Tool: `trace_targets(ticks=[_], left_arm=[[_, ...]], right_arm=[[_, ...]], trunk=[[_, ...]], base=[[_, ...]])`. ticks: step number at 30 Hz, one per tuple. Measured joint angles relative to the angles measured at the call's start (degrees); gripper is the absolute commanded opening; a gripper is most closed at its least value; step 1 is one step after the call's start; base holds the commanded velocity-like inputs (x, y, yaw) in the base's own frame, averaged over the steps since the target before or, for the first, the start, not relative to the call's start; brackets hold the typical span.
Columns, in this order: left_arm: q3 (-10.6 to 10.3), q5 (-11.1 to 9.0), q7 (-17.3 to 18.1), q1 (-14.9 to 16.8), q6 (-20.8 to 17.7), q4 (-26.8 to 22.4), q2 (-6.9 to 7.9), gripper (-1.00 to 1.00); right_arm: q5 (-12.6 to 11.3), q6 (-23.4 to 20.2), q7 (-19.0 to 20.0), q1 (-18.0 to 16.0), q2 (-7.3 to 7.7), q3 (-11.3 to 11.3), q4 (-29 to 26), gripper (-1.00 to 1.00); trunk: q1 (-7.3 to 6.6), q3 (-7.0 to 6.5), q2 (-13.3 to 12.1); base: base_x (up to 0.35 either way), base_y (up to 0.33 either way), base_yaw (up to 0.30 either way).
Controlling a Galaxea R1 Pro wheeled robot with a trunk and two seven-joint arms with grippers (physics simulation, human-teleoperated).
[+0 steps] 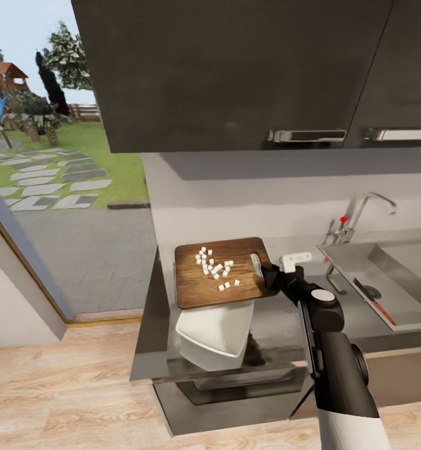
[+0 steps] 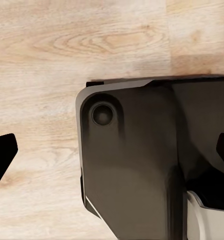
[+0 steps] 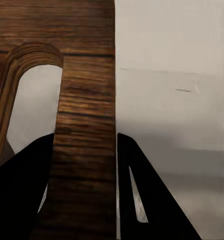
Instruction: In the kitchen, take the Vidalia onion out of the sink, dice it on the chopping board with the paring knife, put the diced onion into the bowl on the countertop, then place both the paring knife and the chopping board into the sink.
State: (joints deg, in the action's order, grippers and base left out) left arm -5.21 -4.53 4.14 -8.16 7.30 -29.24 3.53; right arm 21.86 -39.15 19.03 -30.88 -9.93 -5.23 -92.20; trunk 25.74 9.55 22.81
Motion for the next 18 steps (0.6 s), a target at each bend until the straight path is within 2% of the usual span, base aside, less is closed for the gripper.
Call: trace_targets(ticks=[3,5,9,18], left_arm=[[0.0,0.0,0.0,0.0,0.0,0.0,0.00,1.00],[0.0,0.0,0.0,0.0,0.0,0.0,0.00,1.00],[0.0,0.0,0.0,0.0,0.0,0.0,0.00,1.00],[0.0,0.0,0.0,0.0,0.0,0.0,0.00,1.00]], right_arm=[[0.1,0.7,0.1,0.0,0.00,-1.9,0.1,-1.00],[0.0,0.8,0.2,0.0,0.00,-2.3,0.1,-1.00],[-0.1,0.8,0.2,0.0,0.00,-2.5,0.1,-1.00],[0.0,0.8,0.0,0.0,0.00,-2.5,1.5,-1.00]], trunk=[[0.00,-0.25,0.0],[0.00,-0.42,0.0],[0.00,-0.72,0.0],[0.00,-0.79,0.0]], base=[[0.000,0.000,-0.165],[0.000,0.000,-0.165],[0.000,0.000,-0.121],[0.000,0.027,-0.009]])
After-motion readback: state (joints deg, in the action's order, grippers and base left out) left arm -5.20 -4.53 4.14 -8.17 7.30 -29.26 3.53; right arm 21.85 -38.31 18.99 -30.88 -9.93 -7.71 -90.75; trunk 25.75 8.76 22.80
